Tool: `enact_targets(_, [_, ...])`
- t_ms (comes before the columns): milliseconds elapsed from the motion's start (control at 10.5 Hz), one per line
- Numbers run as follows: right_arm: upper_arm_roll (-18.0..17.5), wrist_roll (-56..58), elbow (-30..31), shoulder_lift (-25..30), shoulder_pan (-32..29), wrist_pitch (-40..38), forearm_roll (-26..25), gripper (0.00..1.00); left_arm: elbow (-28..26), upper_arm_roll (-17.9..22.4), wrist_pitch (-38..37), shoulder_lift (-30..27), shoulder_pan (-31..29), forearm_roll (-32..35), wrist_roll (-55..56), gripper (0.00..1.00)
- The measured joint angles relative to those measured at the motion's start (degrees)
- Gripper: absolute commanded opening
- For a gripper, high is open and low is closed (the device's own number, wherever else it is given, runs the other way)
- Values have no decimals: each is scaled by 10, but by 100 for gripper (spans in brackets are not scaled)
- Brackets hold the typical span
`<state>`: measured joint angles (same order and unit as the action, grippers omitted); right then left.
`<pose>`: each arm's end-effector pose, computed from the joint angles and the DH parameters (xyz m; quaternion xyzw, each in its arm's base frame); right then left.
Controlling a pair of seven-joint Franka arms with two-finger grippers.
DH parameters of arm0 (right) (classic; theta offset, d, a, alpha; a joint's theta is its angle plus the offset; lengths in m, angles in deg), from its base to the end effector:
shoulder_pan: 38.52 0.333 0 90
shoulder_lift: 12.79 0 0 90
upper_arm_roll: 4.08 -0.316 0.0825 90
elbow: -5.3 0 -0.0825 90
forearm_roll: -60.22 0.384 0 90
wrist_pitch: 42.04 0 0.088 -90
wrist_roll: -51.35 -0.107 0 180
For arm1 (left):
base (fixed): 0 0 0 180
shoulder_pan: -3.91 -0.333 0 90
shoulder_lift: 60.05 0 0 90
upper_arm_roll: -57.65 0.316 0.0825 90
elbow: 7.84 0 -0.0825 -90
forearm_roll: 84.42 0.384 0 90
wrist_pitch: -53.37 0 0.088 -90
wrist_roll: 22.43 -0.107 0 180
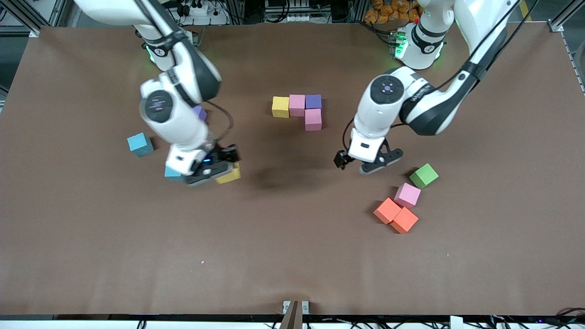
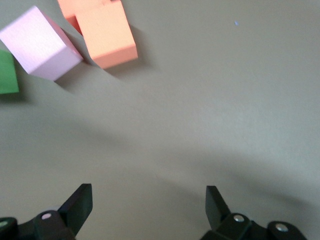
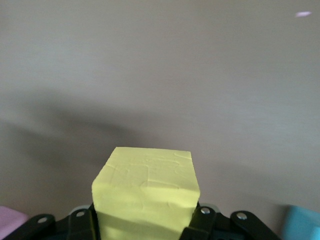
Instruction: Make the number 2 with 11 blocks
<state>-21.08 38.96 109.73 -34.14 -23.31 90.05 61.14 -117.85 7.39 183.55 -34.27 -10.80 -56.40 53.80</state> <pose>0.5580 0.3346 0.3526 -0.9844 -0.1538 -0.0357 0.0782 0.5331 -0.3230 0.3399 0.9709 0.2329 0.0472 0.0287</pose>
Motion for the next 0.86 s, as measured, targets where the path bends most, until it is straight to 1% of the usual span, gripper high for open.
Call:
enact_targets(96, [16, -30, -35, -28, 42, -3, 0, 30, 1, 2, -1, 2, -5, 0, 0, 100])
enact_targets(191, [47, -54, -75, -55, 92, -15, 0, 30, 3, 8, -1, 4, -6, 0, 0, 100])
enact_targets(382, [127, -126, -157, -109, 203, -54, 1, 30, 14, 27, -1, 15, -5, 0, -18, 100])
enact_targets(478, [141, -160, -180, -132, 231, -58, 1, 30, 23, 38, -1, 23, -4, 0, -44, 100])
enact_targets(669, [145, -203, -196, -161, 253, -58, 1, 29, 39, 65, -1, 35, -4, 0, -105, 100])
enact_targets(860, [144, -236, -200, -175, 278, -57, 1, 29, 55, 85, -1, 55, -3, 0, -145, 100])
